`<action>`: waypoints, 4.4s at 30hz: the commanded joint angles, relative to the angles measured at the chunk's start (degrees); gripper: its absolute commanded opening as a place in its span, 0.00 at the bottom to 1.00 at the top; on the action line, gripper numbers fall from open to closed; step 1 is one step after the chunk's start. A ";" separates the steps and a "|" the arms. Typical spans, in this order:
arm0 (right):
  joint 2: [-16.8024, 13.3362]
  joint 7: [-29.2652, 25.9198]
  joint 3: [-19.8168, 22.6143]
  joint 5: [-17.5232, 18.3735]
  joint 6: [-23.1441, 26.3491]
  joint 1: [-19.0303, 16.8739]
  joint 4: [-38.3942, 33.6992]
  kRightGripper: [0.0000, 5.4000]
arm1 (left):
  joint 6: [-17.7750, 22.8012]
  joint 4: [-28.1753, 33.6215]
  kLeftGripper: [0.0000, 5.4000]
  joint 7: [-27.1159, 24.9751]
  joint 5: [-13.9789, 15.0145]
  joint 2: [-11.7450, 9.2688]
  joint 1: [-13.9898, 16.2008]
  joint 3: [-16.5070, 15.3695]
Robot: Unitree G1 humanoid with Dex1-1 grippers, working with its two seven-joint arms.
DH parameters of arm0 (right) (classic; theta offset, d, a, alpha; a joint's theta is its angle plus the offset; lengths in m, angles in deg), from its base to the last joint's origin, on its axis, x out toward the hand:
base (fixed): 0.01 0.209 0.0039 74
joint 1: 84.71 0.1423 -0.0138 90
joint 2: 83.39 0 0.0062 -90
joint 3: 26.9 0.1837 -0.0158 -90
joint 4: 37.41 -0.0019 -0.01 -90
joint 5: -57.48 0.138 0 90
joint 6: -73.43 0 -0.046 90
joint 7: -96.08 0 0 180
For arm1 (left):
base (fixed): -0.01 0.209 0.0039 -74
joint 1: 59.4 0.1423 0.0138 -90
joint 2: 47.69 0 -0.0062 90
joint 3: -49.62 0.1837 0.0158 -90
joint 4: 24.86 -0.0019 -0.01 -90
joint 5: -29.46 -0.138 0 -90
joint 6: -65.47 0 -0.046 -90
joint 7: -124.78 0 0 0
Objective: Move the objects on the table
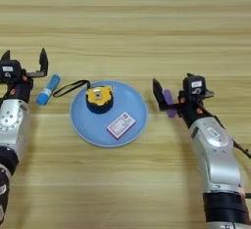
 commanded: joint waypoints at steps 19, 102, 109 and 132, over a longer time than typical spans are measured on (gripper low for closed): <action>7.36 -1.70 -15.64 -7.24 -1.05 5.96 1.49 0.99 | 0.44 0.18 1.00 0.03 -0.18 0.13 0.20 0.20; 1.20 1.34 1.21 -2.66 -0.93 12.85 0.45 0.86 | 0.31 0.36 1.00 0.68 -0.77 0.73 0.31 0.62; -1.37 1.91 5.48 -0.87 -1.78 13.54 3.67 0.86 | 0.30 0.45 1.00 0.70 -0.81 0.72 0.34 0.64; -4.02 4.52 7.95 -3.44 -10.54 11.97 28.33 0.86 | 0.34 0.13 1.00 0.47 -0.67 0.35 0.19 0.49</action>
